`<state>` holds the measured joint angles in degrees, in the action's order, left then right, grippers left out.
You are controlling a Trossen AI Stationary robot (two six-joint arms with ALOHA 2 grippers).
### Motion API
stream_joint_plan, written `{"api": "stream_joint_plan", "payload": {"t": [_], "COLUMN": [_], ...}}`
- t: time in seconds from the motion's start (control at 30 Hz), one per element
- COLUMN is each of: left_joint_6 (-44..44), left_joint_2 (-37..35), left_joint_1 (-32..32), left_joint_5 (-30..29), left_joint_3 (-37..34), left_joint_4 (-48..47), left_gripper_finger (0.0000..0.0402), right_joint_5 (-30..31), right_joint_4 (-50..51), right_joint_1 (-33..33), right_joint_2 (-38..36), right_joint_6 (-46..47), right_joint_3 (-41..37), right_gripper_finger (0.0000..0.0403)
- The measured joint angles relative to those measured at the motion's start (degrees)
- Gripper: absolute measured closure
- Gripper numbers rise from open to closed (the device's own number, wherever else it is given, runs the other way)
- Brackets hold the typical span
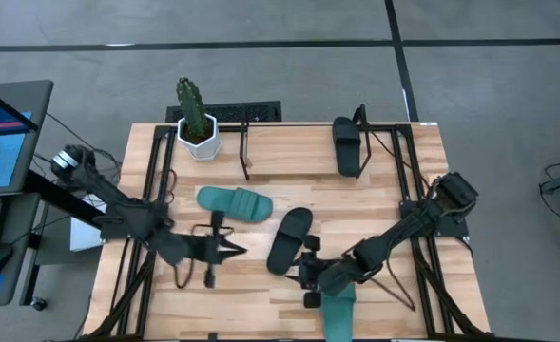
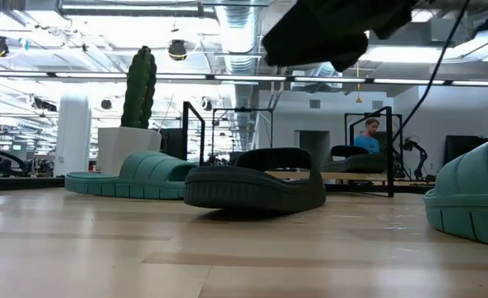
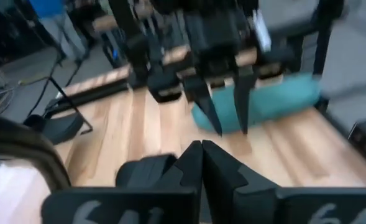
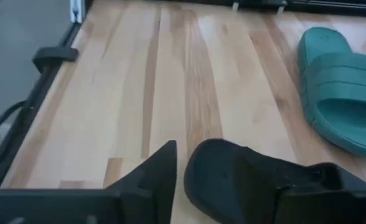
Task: Pick and place slides into the shelf
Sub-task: Put the black slide on the shelf
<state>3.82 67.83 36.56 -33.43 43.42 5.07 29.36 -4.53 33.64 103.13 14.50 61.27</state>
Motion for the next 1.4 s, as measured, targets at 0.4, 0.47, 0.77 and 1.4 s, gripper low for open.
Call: {"api": "stream_joint_plan", "payload": {"t": [0.4, 0.47, 0.77, 1.4], "left_joint_6": [-1.4, -1.3, -0.8, -0.9], "left_joint_2": [-11.4, -11.4, -11.4, -11.4], "left_joint_1": [6.4, 7.2, 12.3, 16.4], "left_joint_5": [0.1, 0.0, -1.3, -6.4], "left_joint_3": [-20.6, -21.0, -21.2, -21.2], "left_joint_4": [24.2, 24.2, 19.6, 18.4], "left_gripper_finger": [0.0401, 0.0401, 0.0401, 0.0401], "right_joint_5": [-9.4, -11.7, -24.5, -28.7], "right_joint_4": [29.0, 34.0, 46.5, 47.4], "right_joint_1": [-4.0, -5.0, -9.3, -14.2], "right_joint_2": [11.5, 13.4, 21.4, 25.4], "right_joint_6": [1.2, 2.2, 6.5, 7.7], "right_joint_3": [23.9, 27.6, 37.3, 36.9], "right_gripper_finger": [0.0236, 0.0237, 0.0255, 0.0318]}}
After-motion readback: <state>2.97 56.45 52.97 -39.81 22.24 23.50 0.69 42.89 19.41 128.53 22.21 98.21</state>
